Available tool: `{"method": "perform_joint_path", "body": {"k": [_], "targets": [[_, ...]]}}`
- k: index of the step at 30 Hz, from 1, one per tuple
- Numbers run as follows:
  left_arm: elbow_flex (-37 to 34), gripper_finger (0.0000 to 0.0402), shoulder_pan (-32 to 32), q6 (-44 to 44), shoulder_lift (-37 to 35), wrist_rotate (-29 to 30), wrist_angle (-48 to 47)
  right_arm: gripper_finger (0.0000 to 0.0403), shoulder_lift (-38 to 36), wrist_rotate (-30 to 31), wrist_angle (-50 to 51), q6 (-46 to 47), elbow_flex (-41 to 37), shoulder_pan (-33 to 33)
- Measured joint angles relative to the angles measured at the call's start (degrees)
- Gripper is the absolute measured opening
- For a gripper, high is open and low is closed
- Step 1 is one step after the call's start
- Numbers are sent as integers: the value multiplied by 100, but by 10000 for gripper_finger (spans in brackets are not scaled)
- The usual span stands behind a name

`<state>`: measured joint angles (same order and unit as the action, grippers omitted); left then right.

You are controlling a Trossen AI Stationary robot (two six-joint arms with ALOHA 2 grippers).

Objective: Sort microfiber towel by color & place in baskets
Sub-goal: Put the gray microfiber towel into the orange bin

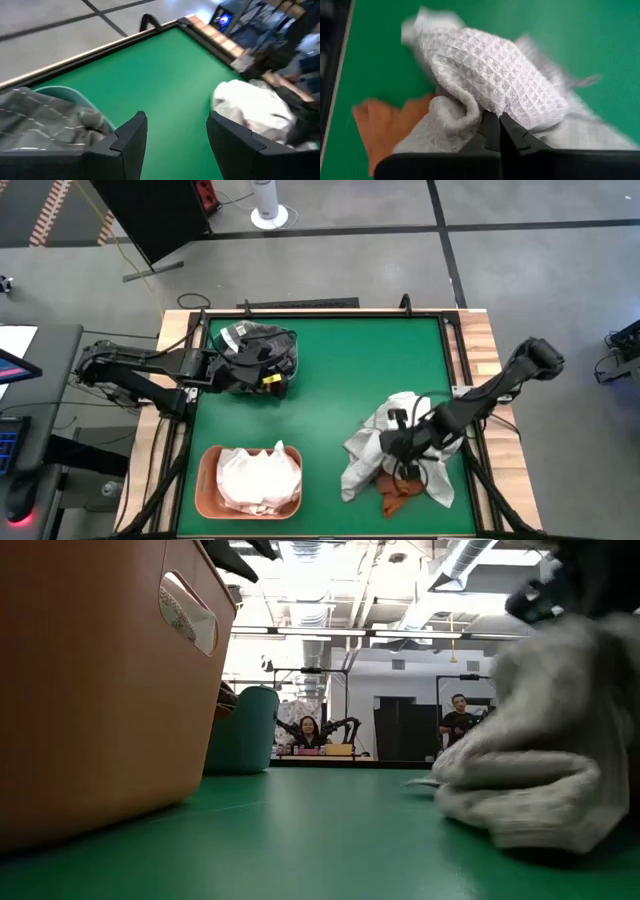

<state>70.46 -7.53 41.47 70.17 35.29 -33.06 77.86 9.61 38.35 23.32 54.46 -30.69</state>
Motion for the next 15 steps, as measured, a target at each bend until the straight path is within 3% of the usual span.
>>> {"method": "perform_joint_path", "body": {"k": [8,15], "targets": [[0,194,-418,-614,87,-368,864,14,-1280,543,-17,65,185,537],[-2,194,-601,-1170,468,-307,1573,17,-1755,1151,-133,60,653,901]]}}
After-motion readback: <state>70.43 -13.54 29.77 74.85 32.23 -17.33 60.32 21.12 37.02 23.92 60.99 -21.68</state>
